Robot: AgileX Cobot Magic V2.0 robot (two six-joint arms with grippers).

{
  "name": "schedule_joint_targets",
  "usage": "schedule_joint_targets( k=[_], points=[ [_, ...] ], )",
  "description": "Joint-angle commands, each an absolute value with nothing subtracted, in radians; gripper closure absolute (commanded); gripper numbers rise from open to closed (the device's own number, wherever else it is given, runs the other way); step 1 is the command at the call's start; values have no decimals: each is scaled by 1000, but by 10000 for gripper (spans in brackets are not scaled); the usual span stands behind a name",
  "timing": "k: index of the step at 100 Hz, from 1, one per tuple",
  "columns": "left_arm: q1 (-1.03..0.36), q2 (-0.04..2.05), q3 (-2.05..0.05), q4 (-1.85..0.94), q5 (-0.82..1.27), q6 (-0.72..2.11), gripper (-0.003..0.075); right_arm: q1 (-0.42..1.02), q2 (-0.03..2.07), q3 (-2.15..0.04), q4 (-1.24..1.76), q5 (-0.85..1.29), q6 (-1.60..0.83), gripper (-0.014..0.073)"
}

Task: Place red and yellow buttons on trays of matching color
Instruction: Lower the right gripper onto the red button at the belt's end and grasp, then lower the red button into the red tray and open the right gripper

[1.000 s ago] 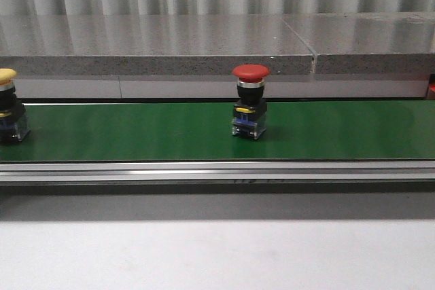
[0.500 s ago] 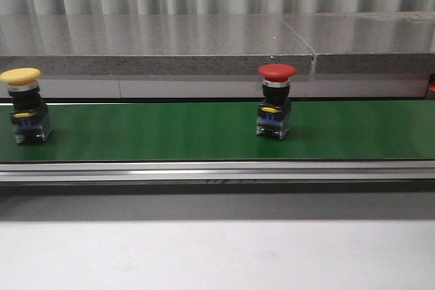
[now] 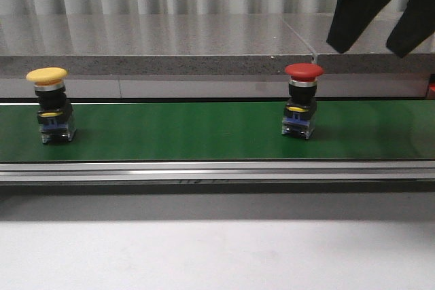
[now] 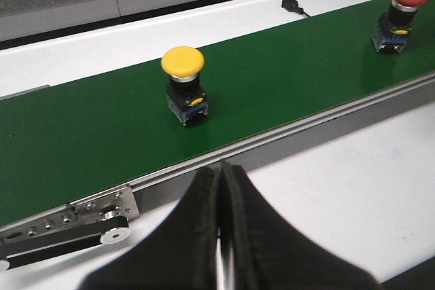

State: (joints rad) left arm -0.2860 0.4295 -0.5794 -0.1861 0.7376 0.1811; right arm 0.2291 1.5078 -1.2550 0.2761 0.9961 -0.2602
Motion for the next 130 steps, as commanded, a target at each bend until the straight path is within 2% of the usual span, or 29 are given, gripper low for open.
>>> schedule_joint_targets(
  k=[1, 44, 53, 65, 70, 79, 105, 130],
  points=[
    [-294, 433, -605, -205, 673, 182, 741, 231, 1523, -1319, 298, 1002, -276, -42],
    [-294, 433, -605, -205, 673, 182, 741, 231, 1693, -1419, 294, 953, -331, -22],
    [-294, 433, -605, -205, 673, 182, 741, 231, 1704, -1419, 291, 955, -339, 100],
    [-294, 433, -605, -205, 673, 182, 741, 231, 1708, -1419, 291, 959, -340, 366],
    [-294, 433, -605, -205, 673, 182, 741, 231, 1708, -1419, 291, 959, -340, 447],
    [-294, 433, -605, -205, 673, 182, 741, 231, 1708, -1419, 291, 958, -340, 526],
    [-294, 433, -605, -205, 673, 182, 741, 166, 1634, -1419, 291, 953, -316, 536],
    [-294, 433, -605, -205, 673, 182, 741, -39, 1530, -1418, 280, 911, -219, 536]
  ],
)
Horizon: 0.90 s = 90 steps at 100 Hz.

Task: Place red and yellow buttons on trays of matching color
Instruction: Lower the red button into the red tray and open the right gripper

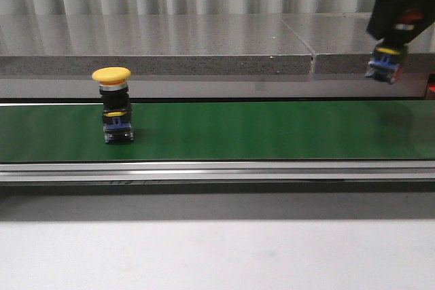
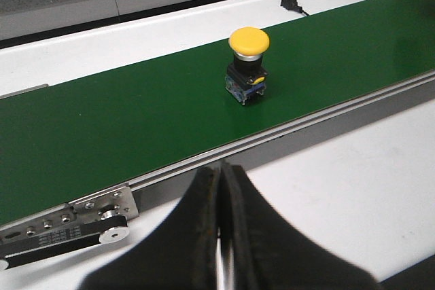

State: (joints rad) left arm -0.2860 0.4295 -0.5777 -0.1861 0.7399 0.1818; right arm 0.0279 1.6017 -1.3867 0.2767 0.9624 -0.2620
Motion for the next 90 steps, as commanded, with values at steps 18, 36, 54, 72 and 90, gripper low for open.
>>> schedule_joint_targets(
  k=[18, 36, 54, 72, 90],
  points=[
    [-294, 433, -605, -205, 672, 182, 741, -204, 1511, -1418, 218, 900, -131, 536],
    [-294, 433, -605, -205, 672, 182, 741, -351, 1511, -1416, 184, 890, -44, 536],
    [-294, 433, -605, -205, 672, 182, 741, -468, 1514, -1416, 184, 849, 7, 536],
    [-294, 433, -605, -205, 672, 182, 741, -556, 1540, -1416, 184, 837, 35, 536],
    [-294, 433, -605, -205, 672, 182, 741, -592, 1602, -1416, 184, 805, 37, 536]
  ],
)
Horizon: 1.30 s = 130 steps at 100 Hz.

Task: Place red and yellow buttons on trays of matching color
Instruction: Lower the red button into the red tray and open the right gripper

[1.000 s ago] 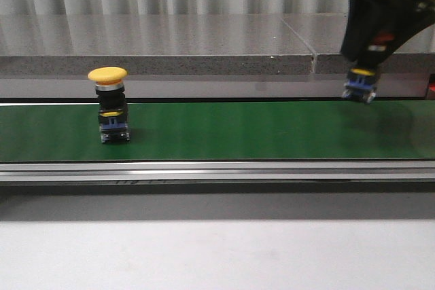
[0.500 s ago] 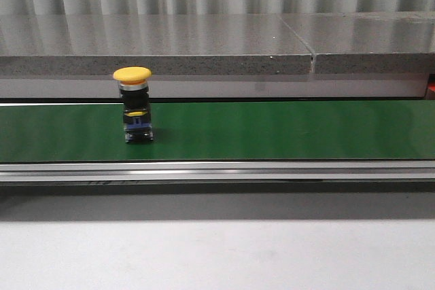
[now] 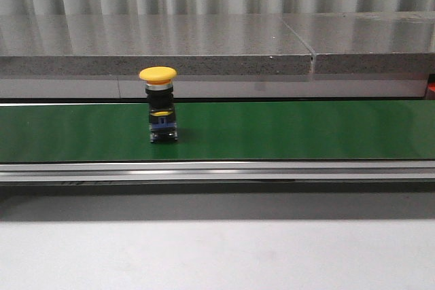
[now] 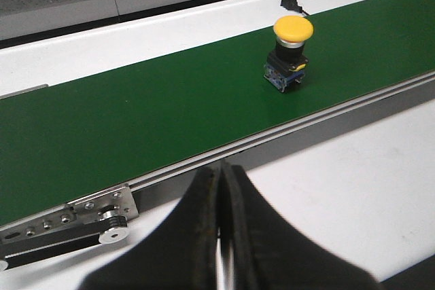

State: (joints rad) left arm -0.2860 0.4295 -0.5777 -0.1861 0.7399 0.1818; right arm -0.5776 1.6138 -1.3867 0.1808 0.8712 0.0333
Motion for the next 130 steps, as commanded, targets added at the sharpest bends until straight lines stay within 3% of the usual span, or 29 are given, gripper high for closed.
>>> schedule_joint_targets(
  k=[1, 61, 103, 110, 123, 130],
  points=[
    [-294, 433, -605, -205, 672, 182, 741, -592, 1604, -1416, 184, 803, 37, 536],
    [-294, 433, -605, -205, 670, 182, 741, -592, 1801, -1418, 193, 588, 37, 536],
    [-294, 433, -605, -205, 668, 182, 741, -592, 1894, -1418, 249, 547, 37, 525],
    [-294, 433, -605, -205, 668, 182, 741, -592, 1901, -1418, 256, 554, 37, 449],
    [-294, 433, -605, -205, 668, 182, 741, -592, 1898, -1418, 261, 552, 37, 144],
    [-294, 433, -605, -205, 668, 182, 741, -592, 1890, -1418, 261, 552, 37, 46]
  ],
)
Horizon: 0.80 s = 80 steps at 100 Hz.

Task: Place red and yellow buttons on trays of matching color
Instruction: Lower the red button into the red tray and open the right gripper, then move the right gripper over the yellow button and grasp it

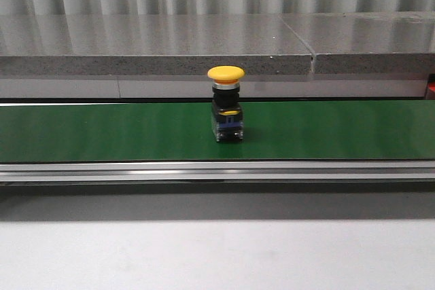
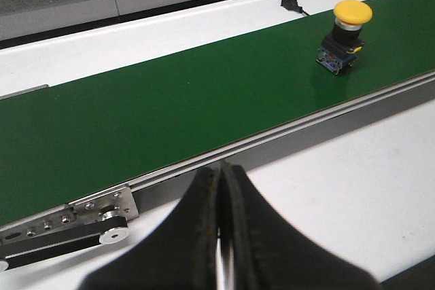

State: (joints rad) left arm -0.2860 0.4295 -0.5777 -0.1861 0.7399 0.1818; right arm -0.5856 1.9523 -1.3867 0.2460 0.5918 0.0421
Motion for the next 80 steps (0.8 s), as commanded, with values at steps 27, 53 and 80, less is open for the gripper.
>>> schedule_joint_targets(
  k=[27, 53, 80],
  points=[
    [-294, 433, -605, -205, 668, 182, 741, -592, 1817, -1417, 241, 562, 35, 34],
    [-294, 433, -605, -205, 668, 182, 741, -585, 1690, -1416, 241, 615, 5, 34],
    [-294, 433, -605, -205, 668, 182, 741, -554, 1538, -1343, 241, 660, -10, 34]
  ],
)
